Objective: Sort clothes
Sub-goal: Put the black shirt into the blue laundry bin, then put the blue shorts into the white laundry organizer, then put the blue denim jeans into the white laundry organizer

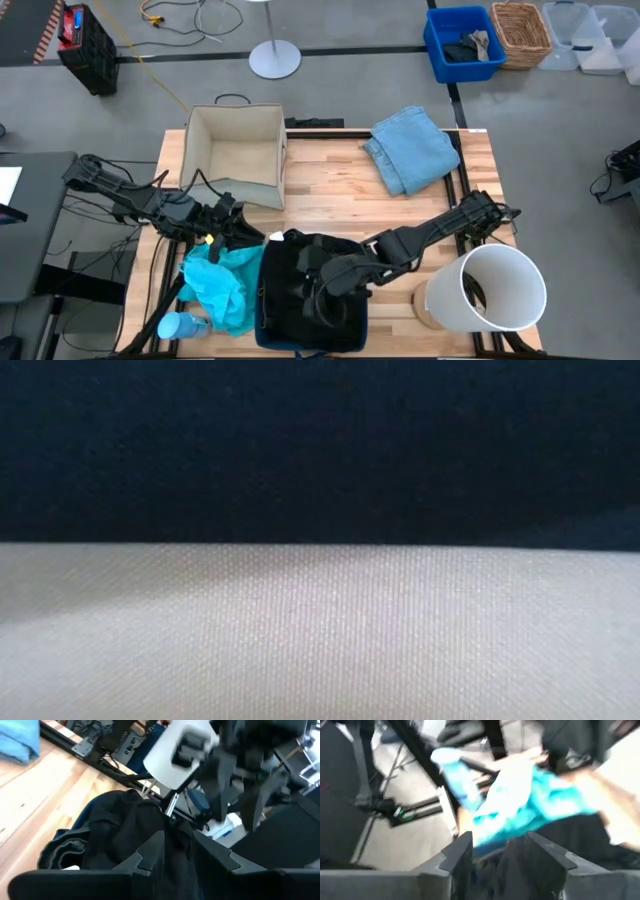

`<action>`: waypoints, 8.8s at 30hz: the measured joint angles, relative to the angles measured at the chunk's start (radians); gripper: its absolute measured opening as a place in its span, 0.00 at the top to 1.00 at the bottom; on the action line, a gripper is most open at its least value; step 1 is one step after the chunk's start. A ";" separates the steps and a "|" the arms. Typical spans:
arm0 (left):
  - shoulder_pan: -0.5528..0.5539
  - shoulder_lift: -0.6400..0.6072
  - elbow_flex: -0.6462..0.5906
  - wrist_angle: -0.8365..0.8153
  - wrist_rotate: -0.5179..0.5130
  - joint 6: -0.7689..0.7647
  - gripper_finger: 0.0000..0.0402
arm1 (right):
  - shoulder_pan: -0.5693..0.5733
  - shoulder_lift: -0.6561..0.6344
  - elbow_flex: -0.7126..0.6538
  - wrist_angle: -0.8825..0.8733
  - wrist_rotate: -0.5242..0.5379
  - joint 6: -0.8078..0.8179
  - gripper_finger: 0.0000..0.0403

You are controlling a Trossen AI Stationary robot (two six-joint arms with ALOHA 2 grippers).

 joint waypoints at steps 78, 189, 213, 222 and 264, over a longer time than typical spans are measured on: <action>-0.138 0.209 0.172 -0.703 0.103 -0.198 0.46 | -0.092 0.008 -0.035 -0.067 0.061 -0.068 0.61; 0.272 0.359 1.194 -1.547 -0.837 0.271 0.99 | -0.193 0.010 -0.035 0.088 0.133 -0.018 0.62; 0.894 0.425 0.907 -1.208 -0.340 0.609 0.99 | -0.378 -0.153 -0.035 0.194 0.170 -0.280 0.62; 1.030 0.522 0.838 -1.185 -0.320 0.425 0.97 | -0.549 -0.307 -0.034 -0.114 0.210 -0.290 0.62; 1.031 0.393 0.836 -1.138 -0.086 0.374 0.42 | -0.964 0.219 -0.035 -0.969 0.097 -0.064 0.30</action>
